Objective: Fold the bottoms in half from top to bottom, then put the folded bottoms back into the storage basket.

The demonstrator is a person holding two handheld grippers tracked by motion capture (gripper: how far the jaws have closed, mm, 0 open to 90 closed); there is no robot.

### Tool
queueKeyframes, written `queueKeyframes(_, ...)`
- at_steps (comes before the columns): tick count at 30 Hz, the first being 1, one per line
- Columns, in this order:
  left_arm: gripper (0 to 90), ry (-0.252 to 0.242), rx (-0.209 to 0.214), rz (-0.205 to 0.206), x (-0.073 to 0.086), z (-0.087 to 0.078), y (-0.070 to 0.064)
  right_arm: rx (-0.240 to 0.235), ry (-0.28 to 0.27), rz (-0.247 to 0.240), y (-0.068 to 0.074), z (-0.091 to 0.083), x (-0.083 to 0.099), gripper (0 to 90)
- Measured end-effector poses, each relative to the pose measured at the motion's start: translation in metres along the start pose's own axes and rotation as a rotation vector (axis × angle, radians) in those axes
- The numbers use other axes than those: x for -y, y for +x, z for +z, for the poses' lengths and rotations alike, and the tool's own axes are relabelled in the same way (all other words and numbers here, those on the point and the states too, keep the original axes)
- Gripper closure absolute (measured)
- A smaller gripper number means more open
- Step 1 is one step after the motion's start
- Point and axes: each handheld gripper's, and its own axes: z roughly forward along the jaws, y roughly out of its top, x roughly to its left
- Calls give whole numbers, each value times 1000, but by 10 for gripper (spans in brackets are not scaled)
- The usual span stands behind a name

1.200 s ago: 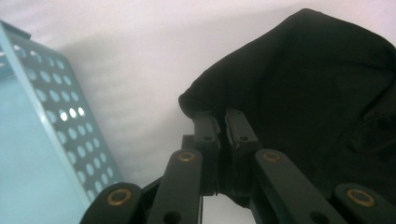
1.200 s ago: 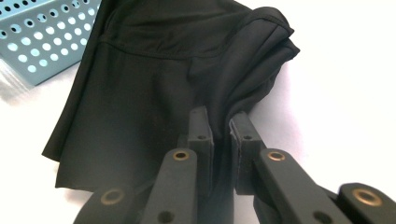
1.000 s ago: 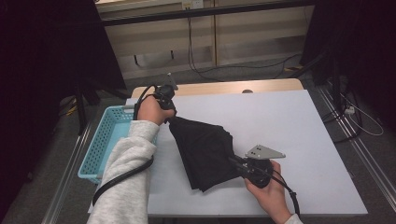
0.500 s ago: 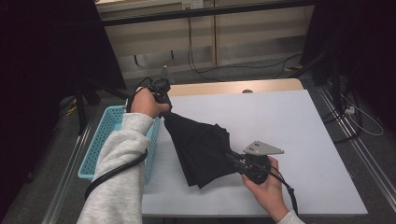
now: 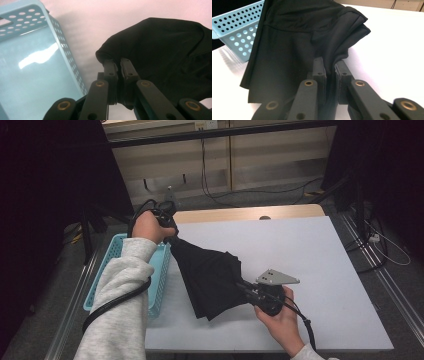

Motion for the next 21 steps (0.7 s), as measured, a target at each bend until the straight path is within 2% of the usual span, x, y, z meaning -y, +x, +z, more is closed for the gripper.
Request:
queueKeyframes(11,851,-20,19,-10,6,-12,6,-16,-10,-5,7,3,-9,818)
queueKeyframes(15,852,-9,-1,-17,5,-19,7,-29,-14,-11,10,4,-13,818)
queueKeyframes(21,852,-18,3,-14,3,-27,10,-40,-15,-15,12,7,-16,817)
